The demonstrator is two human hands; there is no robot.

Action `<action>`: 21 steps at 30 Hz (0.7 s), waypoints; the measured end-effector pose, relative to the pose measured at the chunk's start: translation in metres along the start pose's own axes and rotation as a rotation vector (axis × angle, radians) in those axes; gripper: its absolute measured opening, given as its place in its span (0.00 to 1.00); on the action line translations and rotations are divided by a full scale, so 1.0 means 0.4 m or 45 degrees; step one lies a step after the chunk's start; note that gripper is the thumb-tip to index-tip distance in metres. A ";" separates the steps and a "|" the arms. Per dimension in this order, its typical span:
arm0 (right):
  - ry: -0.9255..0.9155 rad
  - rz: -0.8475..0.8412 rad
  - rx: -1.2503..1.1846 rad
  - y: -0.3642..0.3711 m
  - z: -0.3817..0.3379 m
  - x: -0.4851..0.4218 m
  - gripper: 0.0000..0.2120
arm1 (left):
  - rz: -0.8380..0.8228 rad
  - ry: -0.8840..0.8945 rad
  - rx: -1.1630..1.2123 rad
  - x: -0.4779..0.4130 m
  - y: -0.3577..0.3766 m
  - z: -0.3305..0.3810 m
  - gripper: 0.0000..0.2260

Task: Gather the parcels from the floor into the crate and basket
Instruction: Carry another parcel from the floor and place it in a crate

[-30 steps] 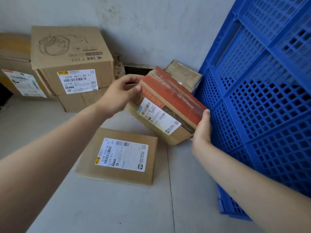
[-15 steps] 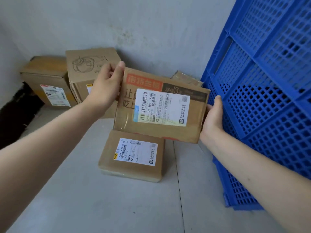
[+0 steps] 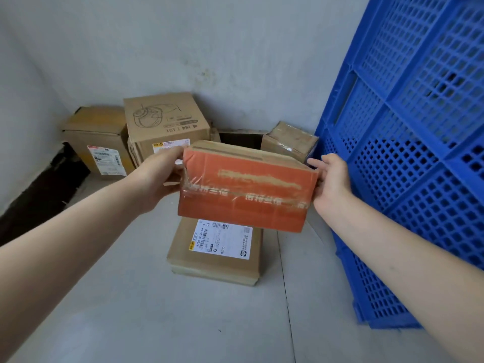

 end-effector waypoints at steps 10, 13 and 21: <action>0.148 0.065 0.273 -0.015 0.036 -0.003 0.11 | -0.159 0.143 0.074 -0.018 0.044 0.001 0.22; 0.113 0.123 0.246 -0.012 0.027 -0.007 0.11 | -0.179 0.192 0.070 -0.017 0.052 0.005 0.29; 0.092 0.021 0.134 0.003 0.038 -0.001 0.07 | -0.061 0.179 0.101 -0.014 0.044 0.018 0.08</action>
Point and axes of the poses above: each hand's wrist, its own x-axis away from the middle knuckle, its own y-axis out of the palm, z = x × y, the point moved 5 cm from there along -x, towards the middle knuckle, and after that the axes turned 8 degrees about x, right-handed, at the moved point
